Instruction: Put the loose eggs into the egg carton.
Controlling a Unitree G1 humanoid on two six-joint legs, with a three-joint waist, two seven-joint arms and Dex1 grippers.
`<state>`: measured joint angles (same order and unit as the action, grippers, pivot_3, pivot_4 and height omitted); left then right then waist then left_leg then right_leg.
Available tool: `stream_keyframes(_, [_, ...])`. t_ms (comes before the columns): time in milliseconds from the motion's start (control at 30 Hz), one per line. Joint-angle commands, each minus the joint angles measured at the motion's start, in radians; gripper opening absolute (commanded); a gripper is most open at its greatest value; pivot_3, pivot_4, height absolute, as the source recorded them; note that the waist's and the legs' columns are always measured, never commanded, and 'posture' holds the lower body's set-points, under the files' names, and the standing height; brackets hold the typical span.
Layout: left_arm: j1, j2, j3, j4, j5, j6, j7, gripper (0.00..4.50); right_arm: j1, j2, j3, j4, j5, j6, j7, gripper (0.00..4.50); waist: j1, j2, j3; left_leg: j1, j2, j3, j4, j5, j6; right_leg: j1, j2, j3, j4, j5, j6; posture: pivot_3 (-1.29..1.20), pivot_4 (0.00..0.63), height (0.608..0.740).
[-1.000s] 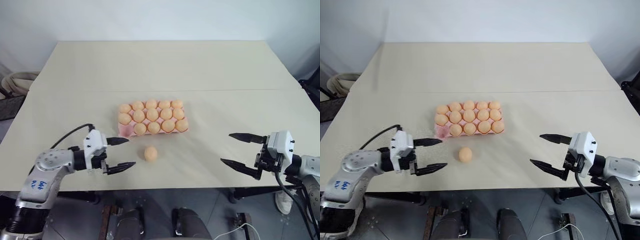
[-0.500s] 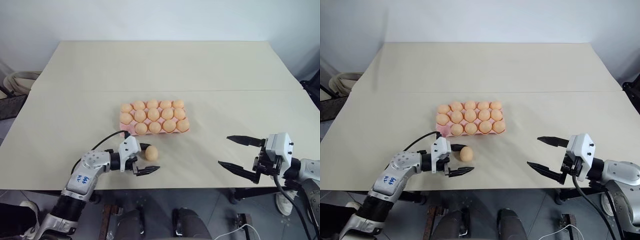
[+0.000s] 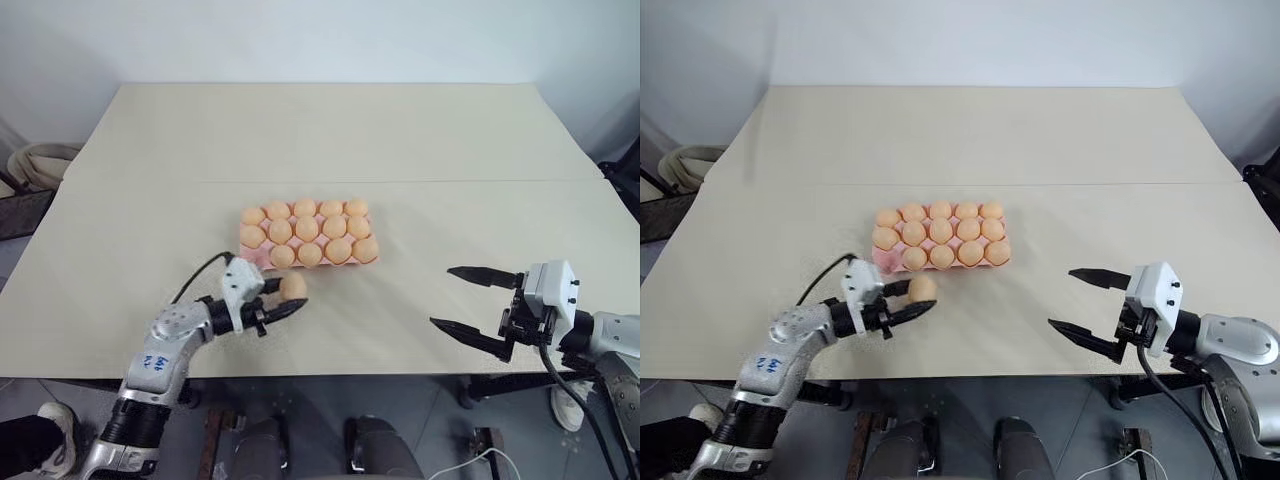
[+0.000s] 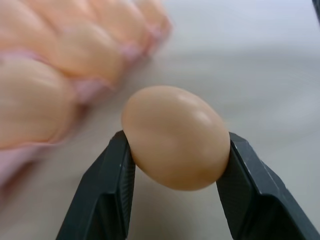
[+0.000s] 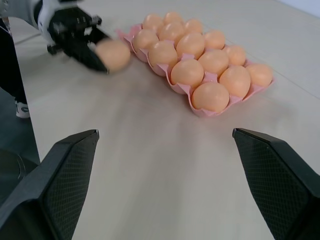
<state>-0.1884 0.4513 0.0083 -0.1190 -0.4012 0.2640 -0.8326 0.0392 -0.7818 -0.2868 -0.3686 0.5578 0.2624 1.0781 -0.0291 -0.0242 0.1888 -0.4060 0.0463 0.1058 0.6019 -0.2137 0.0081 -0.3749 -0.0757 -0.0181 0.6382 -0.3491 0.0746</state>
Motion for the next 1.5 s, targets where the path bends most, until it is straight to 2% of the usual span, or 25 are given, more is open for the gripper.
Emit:
stream_keyframes(33, [0.046,0.029,0.134,-0.126,-0.132,0.041,0.004,2.06,-0.017,0.001,0.009,0.015,0.000,-0.016,0.006,4.50,0.001,0.000,0.000,0.000,0.000,0.000,0.000,0.000,0.000,0.000,0.000,0.000,0.000,0.000,0.000,0.00,0.150,0.740])
stream_keyframes(167, [0.011,0.021,0.190,-0.094,-0.096,0.051,0.120,2.06,-0.048,0.011,0.042,0.039,-0.010,-0.025,0.007,4.50,0.004,0.000,0.000,0.000,-0.001,0.000,0.002,0.000,0.000,0.001,0.000,0.000,0.001,0.000,0.000,0.00,0.150,0.740])
stream_keyframes(333, [-0.120,0.000,0.094,0.081,0.072,0.011,0.216,2.06,-0.092,0.014,0.075,0.061,-0.012,-0.031,0.012,4.50,0.011,0.000,0.000,0.000,-0.002,0.000,0.007,-0.003,-0.002,0.003,-0.001,0.000,0.000,0.002,0.002,0.00,0.150,0.740])
stream_keyframes(467, [-0.190,-0.016,0.045,0.156,0.104,0.009,0.197,2.06,-0.109,0.013,0.084,0.066,-0.013,-0.035,0.014,4.50,0.016,0.000,0.000,-0.002,-0.002,0.001,0.008,-0.004,-0.001,0.002,-0.002,0.001,-0.001,0.004,0.003,0.00,0.150,0.740])
stream_keyframes(567, [-0.197,-0.007,0.042,0.151,0.115,0.017,0.202,2.86,-0.111,0.013,0.079,0.062,-0.010,-0.036,0.013,4.50,0.016,0.000,0.000,-0.003,-0.001,0.001,0.007,-0.004,0.000,0.000,-0.001,0.000,-0.002,0.003,0.002,0.00,0.150,0.740])
stream_keyframes(733, [-0.141,0.034,0.095,0.090,0.092,0.031,0.195,4.48,-0.100,0.015,0.072,0.064,-0.010,-0.044,0.013,4.50,0.014,0.000,0.000,-0.003,0.000,0.001,0.006,-0.003,0.001,0.000,0.000,0.000,-0.001,0.002,0.001,0.00,0.150,0.740])
stream_keyframes(900, [-0.060,0.086,0.169,0.019,0.059,-0.014,0.163,4.48,-0.101,0.022,0.080,0.069,-0.014,-0.050,0.010,4.50,0.002,0.000,0.000,-0.003,0.000,0.001,0.006,-0.005,-0.002,0.000,0.000,0.000,-0.001,0.002,0.001,0.00,0.150,0.740])
stream_keyframes(1133, [0.127,0.224,0.303,-0.014,0.019,-0.156,-0.026,4.48,-0.097,-0.002,0.053,0.117,-0.020,-0.077,0.049,4.50,-0.001,0.000,0.000,-0.002,0.000,0.001,0.003,-0.006,-0.003,0.000,-0.001,0.000,-0.002,0.001,-0.001,0.00,0.150,0.740])
stream_keyframes(1300, [0.228,0.297,0.363,-0.026,-0.004,-0.145,-0.088,4.48,-0.109,-0.013,0.026,0.174,-0.029,-0.111,0.062,4.50,0.001,0.000,0.000,-0.001,0.000,0.001,-0.004,-0.006,-0.004,-0.001,-0.002,0.000,-0.009,0.001,-0.002,0.00,0.150,0.740])
stream_keyframes(1500, [0.239,0.310,0.375,-0.030,0.010,-0.174,-0.085,4.48,-0.130,-0.018,0.016,0.241,-0.043,-0.148,0.077,4.50,0.000,0.000,0.000,-0.002,-0.001,0.001,-0.008,-0.007,-0.005,-0.001,-0.002,0.000,-0.013,0.001,-0.002,0.00,0.150,0.740])
